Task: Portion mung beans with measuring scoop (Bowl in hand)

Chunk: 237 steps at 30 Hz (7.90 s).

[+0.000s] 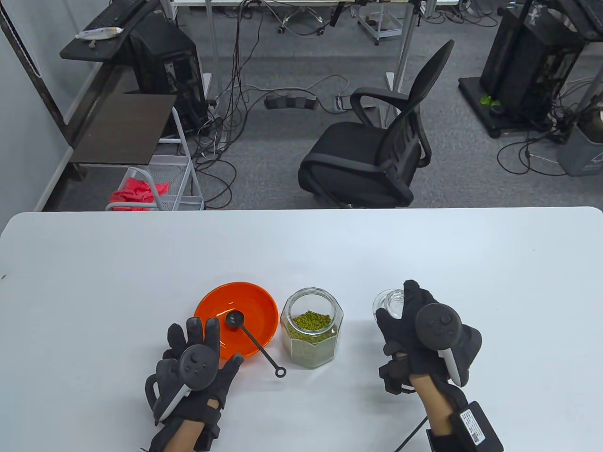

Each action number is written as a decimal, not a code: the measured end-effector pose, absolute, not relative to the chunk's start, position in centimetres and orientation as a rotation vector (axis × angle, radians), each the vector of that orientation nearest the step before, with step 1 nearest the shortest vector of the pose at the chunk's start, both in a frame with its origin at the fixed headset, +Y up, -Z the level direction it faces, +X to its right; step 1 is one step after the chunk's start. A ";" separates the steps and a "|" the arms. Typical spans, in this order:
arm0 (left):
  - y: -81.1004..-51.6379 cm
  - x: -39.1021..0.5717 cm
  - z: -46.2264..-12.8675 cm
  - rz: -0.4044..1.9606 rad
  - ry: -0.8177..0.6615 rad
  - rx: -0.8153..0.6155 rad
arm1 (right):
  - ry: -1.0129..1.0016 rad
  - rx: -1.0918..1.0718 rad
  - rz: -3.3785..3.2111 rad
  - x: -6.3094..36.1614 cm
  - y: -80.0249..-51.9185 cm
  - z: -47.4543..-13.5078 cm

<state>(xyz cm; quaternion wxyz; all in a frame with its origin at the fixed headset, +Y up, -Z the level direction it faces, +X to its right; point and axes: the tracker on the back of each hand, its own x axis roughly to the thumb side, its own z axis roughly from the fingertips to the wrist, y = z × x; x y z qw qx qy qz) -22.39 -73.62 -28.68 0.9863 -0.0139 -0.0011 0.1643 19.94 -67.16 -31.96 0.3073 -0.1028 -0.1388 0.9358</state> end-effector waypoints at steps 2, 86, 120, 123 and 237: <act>-73.6 -22.4 -28.7 0.332 -0.002 -0.029 | -0.361 -0.299 2.473 20.4 -67.8 -31.9; -73.4 -24.6 -37.6 0.279 0.407 -0.330 | -0.251 -0.094 2.622 18.6 -69.2 -29.5; -72.6 -28.8 -31.7 0.758 0.431 -0.105 | -0.231 -0.145 2.445 20.0 -68.6 -29.3; -72.2 -29.1 -31.1 0.798 0.427 -0.080 | -0.248 -0.131 2.445 19.6 -68.5 -29.2; -72.7 -28.7 -30.4 0.814 0.342 -0.029 | -0.065 0.020 2.669 9.0 -62.0 -33.9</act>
